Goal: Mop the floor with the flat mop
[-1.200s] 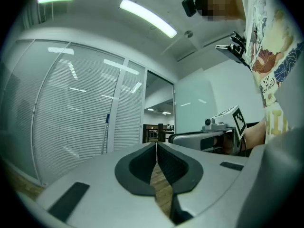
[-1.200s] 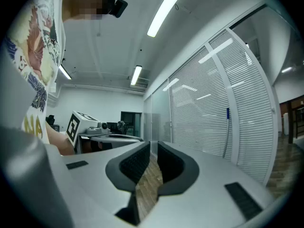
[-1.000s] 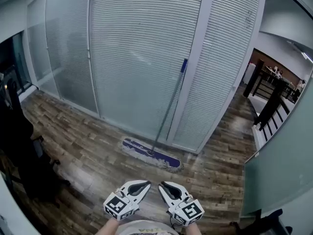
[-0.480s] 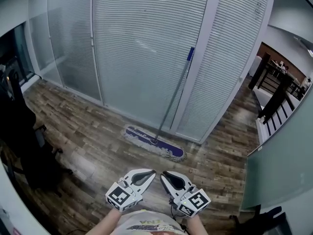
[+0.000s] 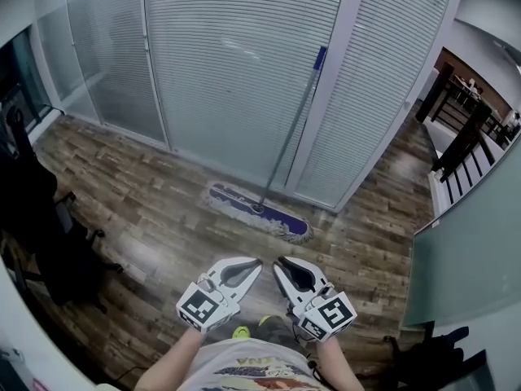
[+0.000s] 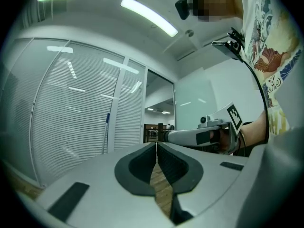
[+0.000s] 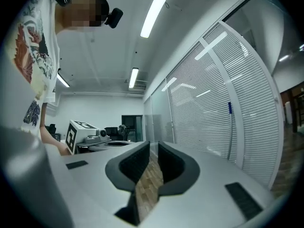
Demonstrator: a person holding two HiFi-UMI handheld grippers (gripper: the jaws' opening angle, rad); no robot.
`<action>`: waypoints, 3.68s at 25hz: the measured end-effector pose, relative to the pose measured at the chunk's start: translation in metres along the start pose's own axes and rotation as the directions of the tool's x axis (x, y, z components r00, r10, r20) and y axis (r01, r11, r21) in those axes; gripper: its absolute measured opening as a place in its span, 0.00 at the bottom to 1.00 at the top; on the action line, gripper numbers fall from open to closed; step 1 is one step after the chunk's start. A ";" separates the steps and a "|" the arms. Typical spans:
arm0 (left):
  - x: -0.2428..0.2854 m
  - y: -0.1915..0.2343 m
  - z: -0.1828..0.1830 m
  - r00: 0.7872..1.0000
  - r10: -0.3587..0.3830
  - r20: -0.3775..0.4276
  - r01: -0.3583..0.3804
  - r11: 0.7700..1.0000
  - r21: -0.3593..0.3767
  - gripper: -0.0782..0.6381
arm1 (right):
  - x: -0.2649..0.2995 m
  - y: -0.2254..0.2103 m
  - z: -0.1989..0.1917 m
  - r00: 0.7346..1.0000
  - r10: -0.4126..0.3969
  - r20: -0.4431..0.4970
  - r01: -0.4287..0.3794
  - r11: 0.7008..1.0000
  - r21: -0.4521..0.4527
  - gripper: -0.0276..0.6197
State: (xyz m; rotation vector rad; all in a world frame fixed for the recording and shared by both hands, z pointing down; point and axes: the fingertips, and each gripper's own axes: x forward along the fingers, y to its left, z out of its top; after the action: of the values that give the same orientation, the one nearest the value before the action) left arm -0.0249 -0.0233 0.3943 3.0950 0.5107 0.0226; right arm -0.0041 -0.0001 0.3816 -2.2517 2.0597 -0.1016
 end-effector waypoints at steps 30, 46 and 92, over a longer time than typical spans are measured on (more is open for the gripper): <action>0.257 0.217 -0.031 0.983 0.133 -0.125 -0.141 0.989 -0.055 0.13 | 0.150 -0.300 -0.020 0.982 0.139 -0.125 -0.134 0.990 0.044 0.11; 0.388 0.358 -0.041 0.991 0.045 -0.127 -0.047 0.999 -0.013 0.13 | 0.264 -0.477 -0.002 0.996 -0.019 -0.089 0.024 0.998 0.056 0.11; 0.596 0.609 0.106 0.975 -0.177 0.137 0.152 0.973 0.174 0.34 | 0.490 -0.754 0.079 0.969 -0.243 0.050 0.245 0.969 -0.040 0.22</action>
State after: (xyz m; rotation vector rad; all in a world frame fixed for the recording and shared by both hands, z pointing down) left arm 0.7368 -0.4088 0.3004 3.1616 0.7988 -0.2663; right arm 0.7944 -0.4203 0.3808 -2.5023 1.7723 -0.0198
